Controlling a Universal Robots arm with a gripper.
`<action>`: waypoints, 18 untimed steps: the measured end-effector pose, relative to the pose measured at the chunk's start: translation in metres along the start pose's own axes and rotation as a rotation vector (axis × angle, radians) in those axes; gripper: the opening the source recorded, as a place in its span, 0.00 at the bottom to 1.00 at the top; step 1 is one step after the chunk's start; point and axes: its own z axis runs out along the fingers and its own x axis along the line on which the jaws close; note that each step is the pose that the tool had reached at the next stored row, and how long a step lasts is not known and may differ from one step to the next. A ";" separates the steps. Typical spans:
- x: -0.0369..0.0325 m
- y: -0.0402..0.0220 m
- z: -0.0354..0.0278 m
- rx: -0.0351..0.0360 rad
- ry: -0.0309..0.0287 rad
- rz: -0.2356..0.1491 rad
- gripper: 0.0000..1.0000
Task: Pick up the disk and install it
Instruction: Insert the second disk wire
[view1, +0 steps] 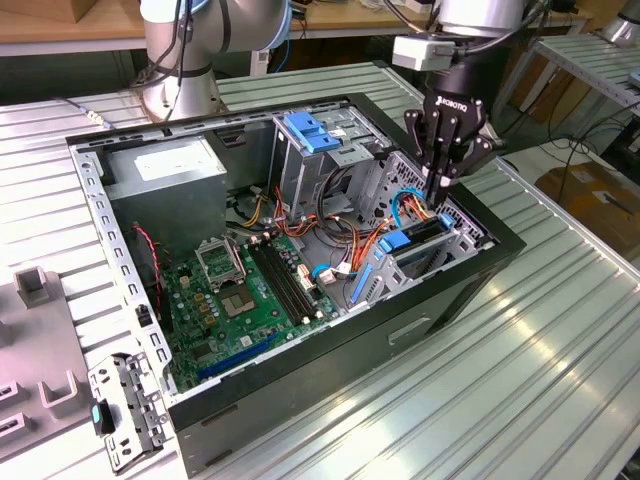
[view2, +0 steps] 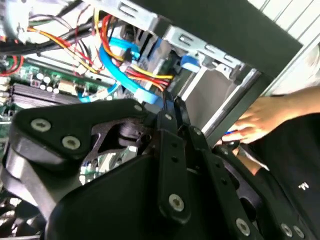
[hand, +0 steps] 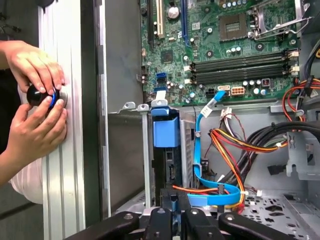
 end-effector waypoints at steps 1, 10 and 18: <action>0.0018 0.0000 0.0010 0.0004 -0.0043 -0.002 0.16; 0.0056 0.0105 0.0039 0.0162 -0.0633 -0.004 0.16; 0.0080 0.0206 0.0063 0.0435 -0.0884 0.001 0.16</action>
